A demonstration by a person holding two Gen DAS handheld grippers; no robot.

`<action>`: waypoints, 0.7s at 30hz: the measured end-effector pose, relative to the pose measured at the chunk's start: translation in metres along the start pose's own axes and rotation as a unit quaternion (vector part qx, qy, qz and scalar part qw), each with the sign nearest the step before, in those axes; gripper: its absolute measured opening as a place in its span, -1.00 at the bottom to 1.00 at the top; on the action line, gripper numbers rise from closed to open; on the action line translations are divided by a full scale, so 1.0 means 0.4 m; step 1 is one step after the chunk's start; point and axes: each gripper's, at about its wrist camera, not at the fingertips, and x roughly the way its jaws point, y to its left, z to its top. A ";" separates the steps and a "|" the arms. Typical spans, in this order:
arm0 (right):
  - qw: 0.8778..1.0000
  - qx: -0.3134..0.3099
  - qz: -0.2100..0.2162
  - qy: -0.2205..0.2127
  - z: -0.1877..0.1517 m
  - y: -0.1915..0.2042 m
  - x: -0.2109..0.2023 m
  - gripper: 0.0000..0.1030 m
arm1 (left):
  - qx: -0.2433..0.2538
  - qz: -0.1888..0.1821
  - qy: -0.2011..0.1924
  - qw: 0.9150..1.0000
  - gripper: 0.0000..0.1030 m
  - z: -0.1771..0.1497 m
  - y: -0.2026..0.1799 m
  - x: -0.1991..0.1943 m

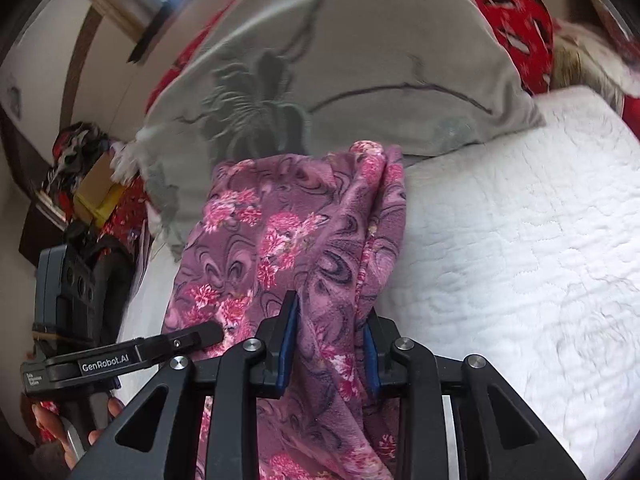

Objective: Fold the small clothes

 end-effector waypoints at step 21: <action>0.996 -0.012 0.009 0.093 -0.336 0.213 0.061 -0.35 | -0.053 0.064 0.030 0.996 -0.23 -0.138 0.185 0.015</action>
